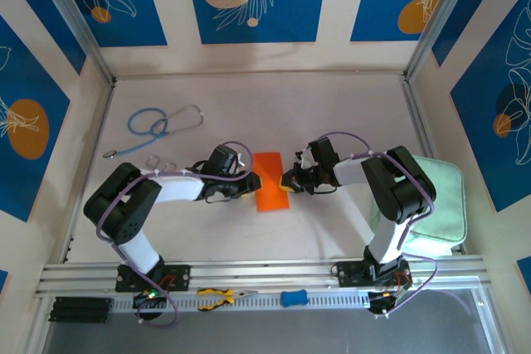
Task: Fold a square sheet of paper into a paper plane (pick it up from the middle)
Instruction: Third fold the triangle at the center of the table.
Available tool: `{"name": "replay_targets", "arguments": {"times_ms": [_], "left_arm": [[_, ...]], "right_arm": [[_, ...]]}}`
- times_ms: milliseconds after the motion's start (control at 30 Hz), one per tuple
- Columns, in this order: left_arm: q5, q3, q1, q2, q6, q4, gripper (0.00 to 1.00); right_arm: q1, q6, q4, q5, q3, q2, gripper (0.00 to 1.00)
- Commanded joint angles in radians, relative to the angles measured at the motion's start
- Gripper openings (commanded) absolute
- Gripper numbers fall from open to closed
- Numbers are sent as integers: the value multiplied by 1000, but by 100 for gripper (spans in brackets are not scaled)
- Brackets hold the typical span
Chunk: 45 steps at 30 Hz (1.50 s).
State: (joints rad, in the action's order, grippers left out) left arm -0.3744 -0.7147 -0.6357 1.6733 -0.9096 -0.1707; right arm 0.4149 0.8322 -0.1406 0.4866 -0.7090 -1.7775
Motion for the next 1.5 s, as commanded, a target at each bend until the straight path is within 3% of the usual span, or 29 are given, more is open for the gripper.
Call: {"name": "replay_targets", "arguments": {"times_ms": [0,733,1167,1367,1467], "left_arm": [[-34,15,9,23,-11,-42,40],[-37,56,10,-11,-56,-123,22],[-49,80,11,-8,-86,-184,21],[-51,86,10,-30,-88,-182,7],[-47,93,12,-53,-91,-175,4]], "right_arm": [[-1,15,86,-42,41,-20,5],[-2,11,86,-46,47,4,6],[-1,12,85,-46,51,14,7],[-8,-19,39,-9,65,54,11],[-11,-50,36,8,68,108,19]]}}
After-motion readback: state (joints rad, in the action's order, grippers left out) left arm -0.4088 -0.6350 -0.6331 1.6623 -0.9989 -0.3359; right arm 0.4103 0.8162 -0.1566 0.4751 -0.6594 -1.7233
